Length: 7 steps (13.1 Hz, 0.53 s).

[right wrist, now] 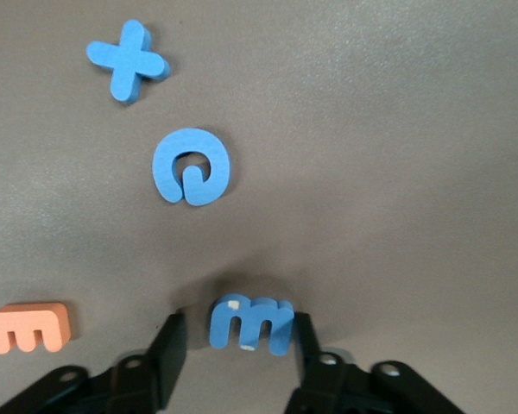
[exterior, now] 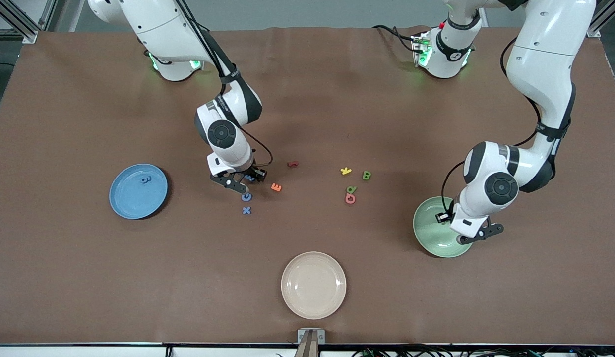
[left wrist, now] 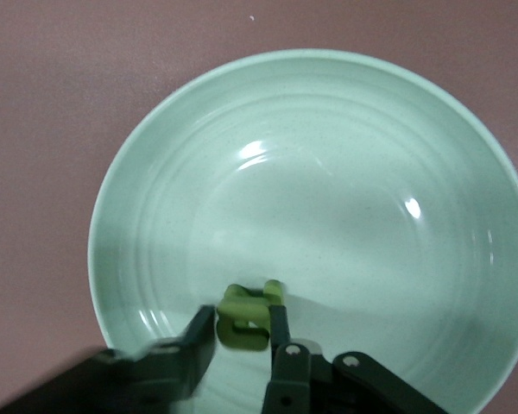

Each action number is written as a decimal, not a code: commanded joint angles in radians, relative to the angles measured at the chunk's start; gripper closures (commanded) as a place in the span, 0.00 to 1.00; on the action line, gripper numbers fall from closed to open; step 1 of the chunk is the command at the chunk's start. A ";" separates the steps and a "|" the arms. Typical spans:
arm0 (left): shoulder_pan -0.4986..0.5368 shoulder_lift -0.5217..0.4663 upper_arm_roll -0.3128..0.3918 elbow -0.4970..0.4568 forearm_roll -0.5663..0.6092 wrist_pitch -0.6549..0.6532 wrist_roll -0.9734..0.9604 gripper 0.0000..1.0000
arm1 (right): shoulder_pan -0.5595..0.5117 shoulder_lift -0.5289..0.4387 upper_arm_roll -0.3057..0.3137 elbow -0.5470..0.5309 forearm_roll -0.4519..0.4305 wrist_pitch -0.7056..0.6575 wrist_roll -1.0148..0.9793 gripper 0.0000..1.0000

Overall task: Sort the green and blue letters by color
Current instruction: 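Drop the green C on the green plate while the right gripper grasps the blue m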

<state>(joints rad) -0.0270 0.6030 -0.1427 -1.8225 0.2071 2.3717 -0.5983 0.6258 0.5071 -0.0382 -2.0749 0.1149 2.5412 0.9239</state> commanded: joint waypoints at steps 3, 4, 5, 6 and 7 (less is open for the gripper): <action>-0.007 -0.049 -0.026 0.019 0.003 -0.034 -0.015 0.00 | 0.009 0.011 -0.009 0.018 0.019 -0.005 0.007 0.70; -0.007 -0.069 -0.055 0.022 0.005 -0.081 -0.023 0.00 | 0.008 0.011 -0.009 0.018 0.019 -0.005 0.007 0.76; -0.007 -0.090 -0.087 0.019 0.006 -0.113 -0.032 0.00 | 0.008 0.010 -0.009 0.018 0.019 -0.007 0.006 0.82; -0.007 -0.100 -0.118 0.015 0.005 -0.132 -0.066 0.00 | 0.003 0.010 -0.009 0.019 0.019 -0.009 0.006 0.86; -0.004 -0.109 -0.159 0.003 0.015 -0.143 -0.098 0.01 | -0.003 0.007 -0.009 0.019 0.019 -0.015 0.004 0.86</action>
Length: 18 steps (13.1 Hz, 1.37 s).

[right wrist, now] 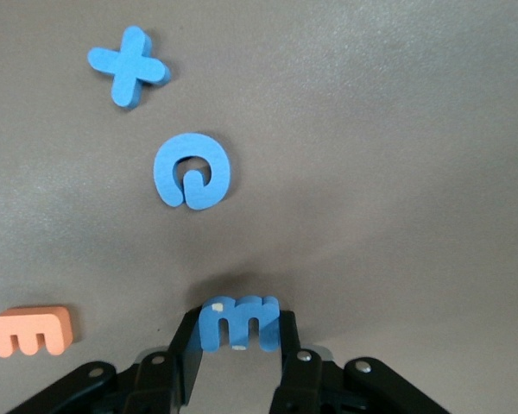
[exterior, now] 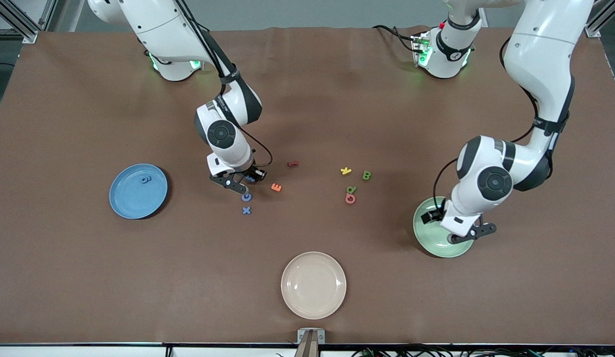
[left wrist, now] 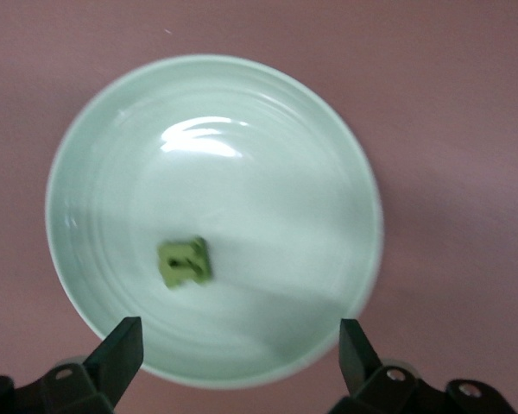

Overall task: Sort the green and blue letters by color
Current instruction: 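Carry the blue m to the blue plate while the left gripper grasps the green B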

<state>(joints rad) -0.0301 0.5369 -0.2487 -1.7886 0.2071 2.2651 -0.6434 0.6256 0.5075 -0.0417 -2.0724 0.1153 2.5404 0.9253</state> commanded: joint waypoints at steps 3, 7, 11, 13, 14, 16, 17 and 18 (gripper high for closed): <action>-0.011 -0.075 -0.142 -0.106 0.086 -0.015 -0.058 0.10 | -0.038 -0.062 -0.009 0.008 0.018 -0.083 -0.013 0.86; -0.010 -0.072 -0.239 -0.239 0.199 0.169 -0.058 0.19 | -0.142 -0.156 -0.010 -0.005 0.014 -0.199 -0.202 0.86; -0.069 -0.034 -0.264 -0.262 0.230 0.200 -0.056 0.34 | -0.289 -0.199 -0.012 -0.052 0.012 -0.215 -0.507 0.86; -0.080 -0.003 -0.264 -0.255 0.230 0.200 -0.056 0.36 | -0.371 -0.198 -0.012 -0.057 0.007 -0.215 -0.642 0.86; -0.082 0.011 -0.264 -0.250 0.232 0.202 -0.058 0.37 | -0.406 -0.196 -0.012 -0.058 0.007 -0.213 -0.699 0.86; -0.083 0.025 -0.264 -0.249 0.232 0.200 -0.058 0.38 | -0.464 -0.193 -0.012 -0.064 0.004 -0.206 -0.794 0.86; -0.083 0.025 -0.264 -0.253 0.232 0.200 -0.055 0.39 | -0.489 -0.193 -0.012 -0.074 0.003 -0.201 -0.834 0.86; -0.083 0.029 -0.264 -0.256 0.232 0.200 -0.055 0.40 | -0.509 -0.193 -0.014 -0.081 0.003 -0.201 -0.867 0.86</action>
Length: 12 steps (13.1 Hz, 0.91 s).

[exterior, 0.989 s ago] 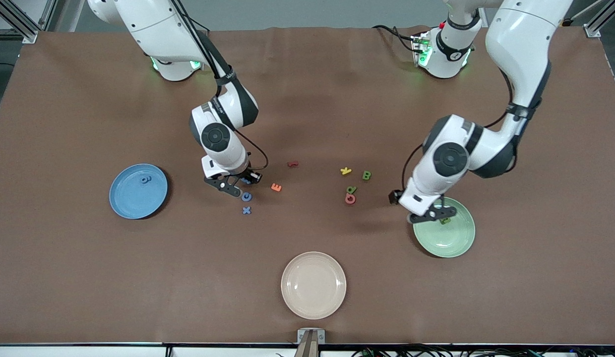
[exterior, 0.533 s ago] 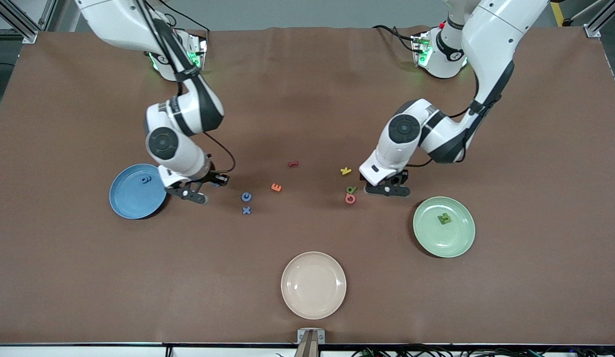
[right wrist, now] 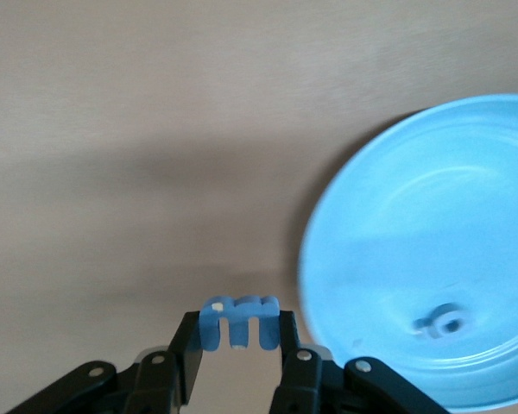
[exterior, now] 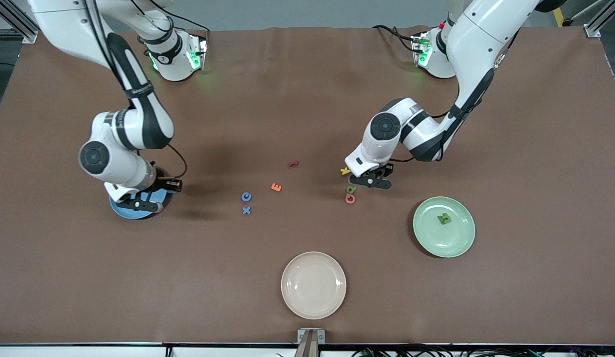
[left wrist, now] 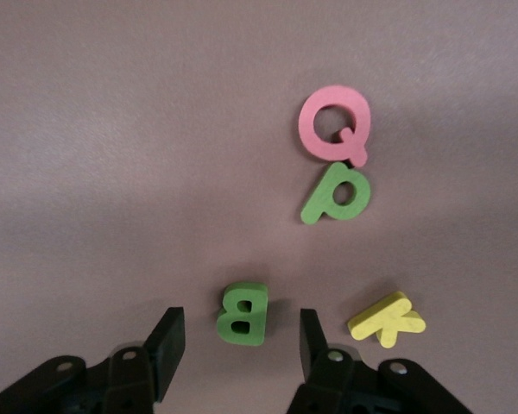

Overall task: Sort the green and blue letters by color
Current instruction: 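Carry the blue m to the blue plate while the left gripper grasps the green B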

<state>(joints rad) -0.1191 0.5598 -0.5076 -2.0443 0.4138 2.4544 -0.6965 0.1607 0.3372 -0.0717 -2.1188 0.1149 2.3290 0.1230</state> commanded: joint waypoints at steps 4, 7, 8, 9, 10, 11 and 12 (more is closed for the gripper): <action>0.006 0.031 -0.005 0.003 0.025 0.011 -0.011 0.48 | -0.099 -0.020 0.016 -0.073 -0.001 0.041 -0.155 0.86; 0.010 0.032 -0.005 0.003 0.023 0.002 -0.014 0.61 | -0.116 -0.015 0.016 -0.076 -0.006 0.046 -0.175 0.86; 0.012 0.035 -0.003 0.006 0.023 0.000 -0.015 0.73 | -0.122 -0.012 0.016 -0.075 -0.014 0.047 -0.198 0.85; 0.022 0.034 -0.005 0.007 0.023 0.000 -0.018 0.89 | -0.130 -0.006 0.016 -0.075 -0.015 0.050 -0.212 0.85; 0.025 0.020 -0.005 0.010 0.023 0.000 -0.024 0.98 | -0.135 -0.004 0.016 -0.075 -0.021 0.061 -0.218 0.84; 0.032 -0.010 -0.003 0.019 0.019 -0.006 -0.038 0.99 | -0.136 0.002 0.016 -0.075 -0.032 0.070 -0.218 0.84; 0.039 -0.043 -0.005 0.038 0.016 -0.037 -0.053 1.00 | -0.142 0.005 0.016 -0.075 -0.038 0.075 -0.218 0.83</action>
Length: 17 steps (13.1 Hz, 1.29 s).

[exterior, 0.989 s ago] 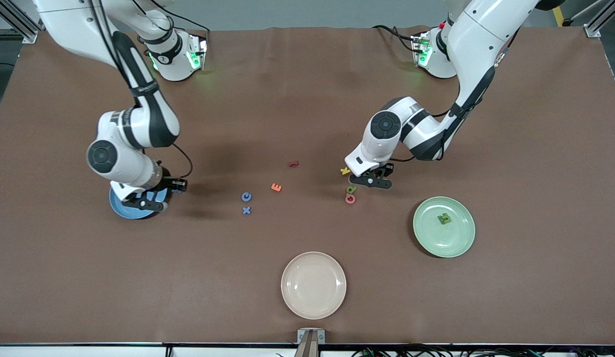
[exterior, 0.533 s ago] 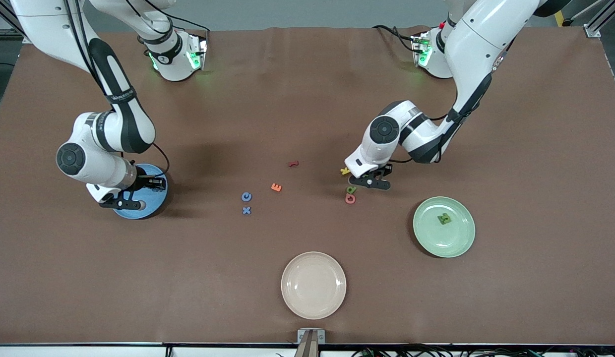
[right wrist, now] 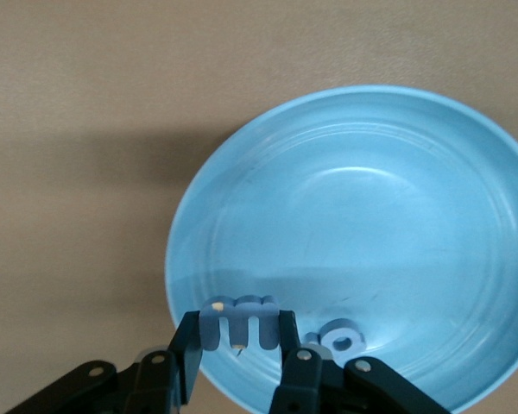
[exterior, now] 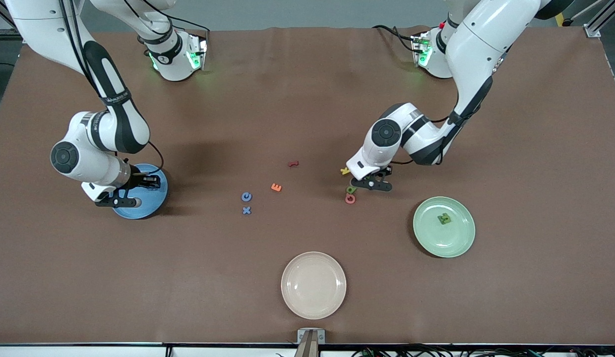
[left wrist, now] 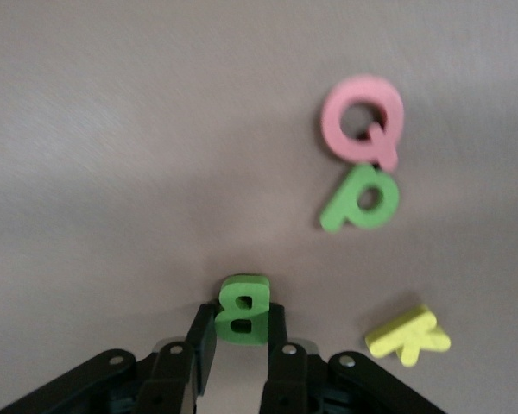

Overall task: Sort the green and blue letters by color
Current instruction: 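Carry the green B to the green plate with the left gripper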

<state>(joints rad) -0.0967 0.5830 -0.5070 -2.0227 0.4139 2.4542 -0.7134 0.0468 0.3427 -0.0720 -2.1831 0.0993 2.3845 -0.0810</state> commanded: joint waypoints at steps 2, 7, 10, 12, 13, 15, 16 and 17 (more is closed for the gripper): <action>0.049 -0.118 -0.004 0.067 0.013 -0.148 -0.026 1.00 | -0.034 0.001 0.017 -0.011 -0.029 0.024 -0.014 0.70; 0.231 -0.123 -0.004 0.170 0.016 -0.273 0.181 1.00 | -0.028 -0.002 0.018 -0.009 -0.029 0.016 -0.013 0.49; 0.392 -0.092 -0.004 0.168 0.019 -0.265 0.374 1.00 | -0.025 -0.004 0.018 -0.004 -0.029 0.013 -0.014 0.40; 0.439 -0.034 0.001 0.171 0.028 -0.214 0.388 0.99 | -0.025 -0.004 0.018 -0.003 -0.029 0.012 -0.013 0.33; 0.460 -0.008 0.002 0.170 0.034 -0.158 0.388 1.00 | -0.024 -0.004 0.018 -0.001 -0.029 0.007 -0.011 0.34; 0.450 0.003 0.002 0.171 0.033 -0.150 0.368 1.00 | 0.014 -0.011 0.021 0.000 -0.027 -0.004 0.026 0.34; 0.456 0.012 0.002 0.173 0.032 -0.149 0.368 1.00 | 0.040 -0.013 0.021 0.002 -0.027 -0.007 0.087 0.35; 0.456 0.015 0.002 0.171 0.032 -0.147 0.368 1.00 | 0.077 -0.011 0.023 0.011 -0.027 -0.007 0.163 0.35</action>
<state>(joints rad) 0.3620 0.5998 -0.4983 -1.8602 0.4229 2.3091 -0.3225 0.0667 0.3476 -0.0530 -2.1801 0.0882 2.3950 -0.0330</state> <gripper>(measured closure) 0.718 0.344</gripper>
